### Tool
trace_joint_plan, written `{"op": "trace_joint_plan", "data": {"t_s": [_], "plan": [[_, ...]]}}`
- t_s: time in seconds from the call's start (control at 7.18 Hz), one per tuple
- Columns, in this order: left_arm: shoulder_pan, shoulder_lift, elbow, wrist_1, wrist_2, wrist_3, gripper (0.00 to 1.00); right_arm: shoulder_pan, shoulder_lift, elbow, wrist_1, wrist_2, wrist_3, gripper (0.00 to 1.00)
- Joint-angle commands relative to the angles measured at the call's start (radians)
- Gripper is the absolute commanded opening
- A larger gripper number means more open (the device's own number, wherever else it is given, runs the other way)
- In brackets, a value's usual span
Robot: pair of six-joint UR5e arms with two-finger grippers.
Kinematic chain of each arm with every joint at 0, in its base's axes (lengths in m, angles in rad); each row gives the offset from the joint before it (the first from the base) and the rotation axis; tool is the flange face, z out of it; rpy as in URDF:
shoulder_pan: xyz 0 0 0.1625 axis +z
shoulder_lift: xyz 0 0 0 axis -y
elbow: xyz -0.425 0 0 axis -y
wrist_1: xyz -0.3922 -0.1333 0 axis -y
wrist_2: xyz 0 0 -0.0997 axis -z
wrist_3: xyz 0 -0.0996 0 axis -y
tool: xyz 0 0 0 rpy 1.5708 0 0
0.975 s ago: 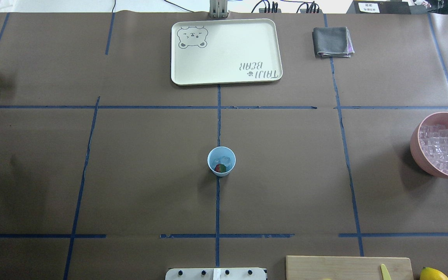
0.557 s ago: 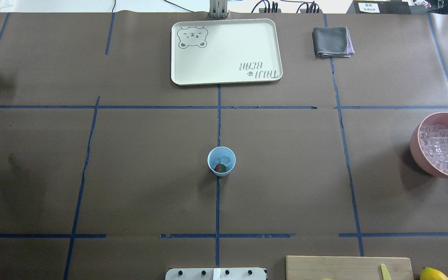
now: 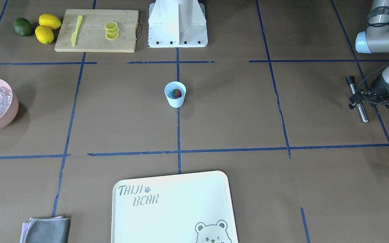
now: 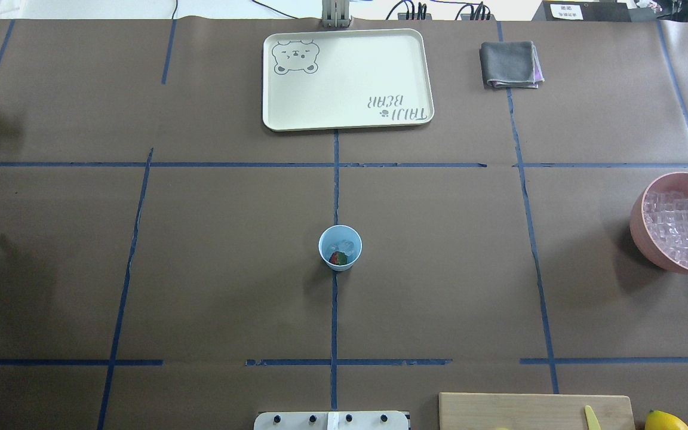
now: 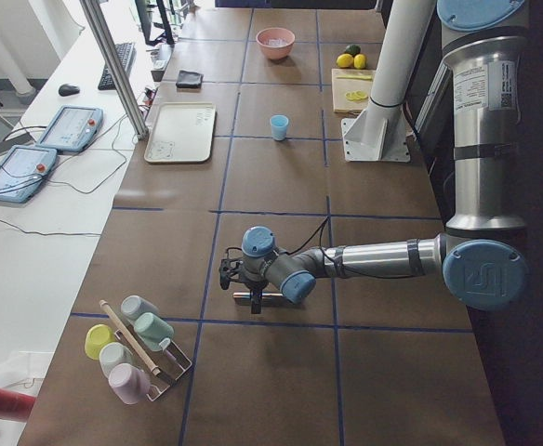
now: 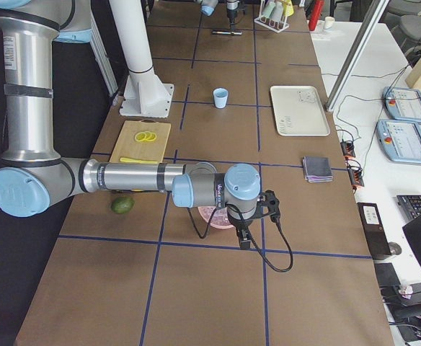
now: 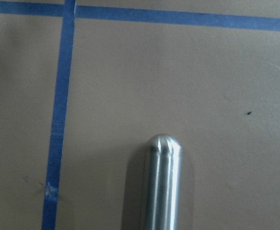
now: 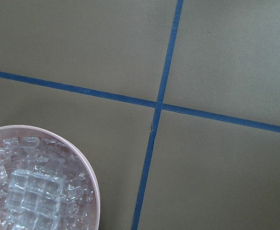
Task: Mash ice and strawberries in cup
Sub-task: 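Grasp the upright metal pestle with the left gripper and lift it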
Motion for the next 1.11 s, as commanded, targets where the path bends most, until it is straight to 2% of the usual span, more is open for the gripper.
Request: {"op": "trace_joint_plan", "data": {"t_s": [0.0,0.14,0.28,0.56,0.7,0.97], "plan": [[0.0,-0.001,0.002,0.0,0.0,0.003,0.89,0.0,0.0,-0.001,0.0,0.0,0.0,0.99],[0.0,0.0,0.004,0.0,0.002,0.004,0.8,0.0,0.0,-0.001,0.0,0.0,0.0,0.99],[0.0,-0.001,0.013,0.0,0.002,0.004,0.77,0.0,0.002,-0.001,0.0,0.0,0.0,0.99],[0.0,-0.004,0.016,0.0,0.002,0.004,0.77,0.0,0.004,-0.001,0.0,0.0,0.0,0.99],[0.0,-0.009,0.016,0.0,0.002,-0.003,0.65,0.0,0.004,-0.001,0.0,0.0,0.0,0.99],[0.0,-0.011,0.014,0.0,0.0,0.001,0.16,0.0,0.004,-0.001,0.0,0.0,0.0,0.99]]}}
